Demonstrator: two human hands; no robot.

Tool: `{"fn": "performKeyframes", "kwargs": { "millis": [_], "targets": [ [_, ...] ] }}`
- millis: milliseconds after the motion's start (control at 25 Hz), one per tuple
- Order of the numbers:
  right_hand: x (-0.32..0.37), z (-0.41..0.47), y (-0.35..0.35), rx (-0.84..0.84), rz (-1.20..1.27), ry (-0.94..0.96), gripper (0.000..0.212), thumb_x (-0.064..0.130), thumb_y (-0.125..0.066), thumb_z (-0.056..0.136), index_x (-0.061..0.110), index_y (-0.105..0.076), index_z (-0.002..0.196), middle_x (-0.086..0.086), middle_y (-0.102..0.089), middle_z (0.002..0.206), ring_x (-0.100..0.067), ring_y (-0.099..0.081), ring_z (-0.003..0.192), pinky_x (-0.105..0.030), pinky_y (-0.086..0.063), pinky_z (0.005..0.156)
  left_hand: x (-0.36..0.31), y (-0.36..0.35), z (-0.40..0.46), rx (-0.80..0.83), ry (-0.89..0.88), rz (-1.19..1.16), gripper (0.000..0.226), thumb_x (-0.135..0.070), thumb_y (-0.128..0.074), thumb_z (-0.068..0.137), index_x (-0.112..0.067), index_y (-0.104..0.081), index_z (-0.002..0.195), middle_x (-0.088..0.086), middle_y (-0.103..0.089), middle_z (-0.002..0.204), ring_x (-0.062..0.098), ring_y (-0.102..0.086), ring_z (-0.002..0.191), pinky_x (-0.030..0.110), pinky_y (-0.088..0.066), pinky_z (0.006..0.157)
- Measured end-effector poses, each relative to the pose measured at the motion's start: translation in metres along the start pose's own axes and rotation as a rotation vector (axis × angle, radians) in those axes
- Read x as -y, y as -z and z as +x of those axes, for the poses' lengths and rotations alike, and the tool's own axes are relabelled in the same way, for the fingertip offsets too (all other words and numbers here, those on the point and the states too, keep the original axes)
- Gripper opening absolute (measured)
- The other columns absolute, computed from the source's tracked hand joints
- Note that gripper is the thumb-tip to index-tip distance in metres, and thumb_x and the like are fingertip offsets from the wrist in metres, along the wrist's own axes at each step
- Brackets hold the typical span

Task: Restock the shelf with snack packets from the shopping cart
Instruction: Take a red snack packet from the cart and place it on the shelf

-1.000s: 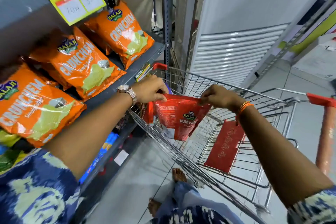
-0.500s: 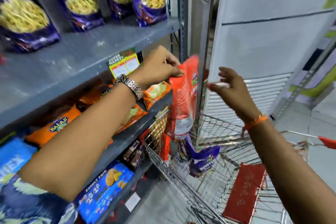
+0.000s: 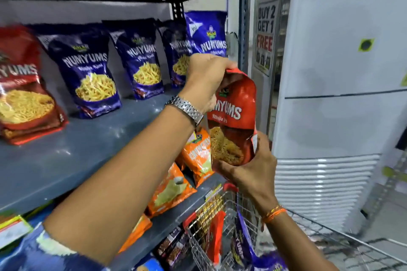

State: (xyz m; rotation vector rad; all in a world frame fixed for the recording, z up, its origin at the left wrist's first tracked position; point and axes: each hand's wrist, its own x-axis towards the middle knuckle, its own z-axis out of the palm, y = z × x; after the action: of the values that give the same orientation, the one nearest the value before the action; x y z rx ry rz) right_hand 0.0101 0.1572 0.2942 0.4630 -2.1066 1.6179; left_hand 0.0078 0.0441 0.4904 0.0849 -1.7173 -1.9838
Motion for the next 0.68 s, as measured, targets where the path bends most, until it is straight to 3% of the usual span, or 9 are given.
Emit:
{"fn": "performKeyframes", "kwargs": {
  "millis": [80,160,240,320,400,480,560,680],
  "targets": [
    [0.006,0.011,-0.001,0.034,0.097,0.008,0.091,0.035,-0.1,0.042,0.029,-0.055,0.121,0.021,-0.068,0.096,0.005,-0.069,0.085,-0.026,-0.062,0.077,-0.013,0.02,0.008,-0.022,-0.059,-0.01,0.019,0.001,-0.062,0.091,0.0,-0.062,0.072,0.01,-0.066,0.06,0.014,-0.065,0.044,0.022,-0.058,0.051],
    [0.011,0.024,-0.002,0.107,0.227,0.003,0.084,0.031,-0.102,0.043,0.03,-0.058,0.115,0.011,-0.075,0.098,-0.002,-0.073,0.088,-0.03,-0.062,0.077,-0.022,0.052,0.025,-0.176,-0.195,0.063,0.013,-0.01,-0.068,0.09,-0.008,-0.068,0.077,0.007,-0.072,0.07,0.015,-0.069,0.057,0.026,-0.059,0.059],
    [0.011,0.036,-0.003,0.199,0.343,-0.003,0.083,0.022,-0.103,0.043,0.029,-0.061,0.114,0.008,-0.077,0.102,-0.008,-0.076,0.092,-0.03,-0.062,0.079,-0.028,0.085,0.037,-0.337,-0.265,0.18,0.01,-0.017,-0.079,0.082,-0.016,-0.069,0.086,0.009,-0.075,0.089,0.017,-0.067,0.077,0.035,-0.058,0.077],
    [0.013,0.045,-0.003,0.295,0.45,-0.02,0.083,0.011,-0.101,0.04,0.024,-0.063,0.114,0.009,-0.079,0.104,-0.01,-0.077,0.093,-0.026,-0.062,0.077,-0.031,0.105,0.036,-0.261,-0.167,0.223,0.021,-0.024,-0.08,0.082,-0.014,-0.069,0.097,0.011,-0.074,0.103,0.018,-0.064,0.091,0.035,-0.053,0.09],
    [0.015,0.052,-0.008,0.389,0.536,-0.043,0.084,0.012,-0.1,0.038,0.02,-0.064,0.113,0.005,-0.079,0.105,-0.016,-0.077,0.096,-0.028,-0.063,0.078,-0.034,0.112,0.029,-0.055,-0.051,0.174,0.011,-0.024,-0.07,0.091,-0.013,-0.07,0.094,0.004,-0.074,0.093,0.014,-0.064,0.087,0.028,-0.05,0.087],
    [0.018,0.061,-0.013,0.486,0.617,-0.061,0.092,0.02,-0.102,0.033,0.015,-0.064,0.117,-0.008,-0.078,0.11,-0.03,-0.075,0.103,-0.045,-0.061,0.087,-0.036,0.114,0.027,0.049,-0.045,0.138,0.013,-0.021,-0.062,0.096,-0.01,-0.07,0.093,-0.001,-0.075,0.083,0.008,-0.067,0.074,0.024,-0.053,0.076],
    [0.027,0.067,-0.032,0.571,0.699,-0.061,0.094,0.02,-0.101,0.033,0.008,-0.065,0.118,-0.017,-0.077,0.111,-0.038,-0.072,0.105,-0.049,-0.059,0.089,-0.046,0.128,0.028,-0.007,-0.104,0.137,0.014,-0.019,-0.061,0.097,-0.009,-0.069,0.091,0.002,-0.074,0.081,0.009,-0.067,0.066,0.022,-0.055,0.061],
    [0.046,0.071,-0.057,0.654,0.793,-0.069,0.095,0.024,-0.103,0.027,0.004,-0.066,0.112,-0.017,-0.078,0.104,-0.034,-0.075,0.096,-0.041,-0.061,0.078,-0.067,0.15,0.025,-0.156,-0.161,0.166,0.023,-0.013,-0.064,0.095,-0.012,-0.064,0.073,0.004,-0.068,0.074,0.008,-0.062,0.059,0.022,-0.053,0.052]
  ]
}}
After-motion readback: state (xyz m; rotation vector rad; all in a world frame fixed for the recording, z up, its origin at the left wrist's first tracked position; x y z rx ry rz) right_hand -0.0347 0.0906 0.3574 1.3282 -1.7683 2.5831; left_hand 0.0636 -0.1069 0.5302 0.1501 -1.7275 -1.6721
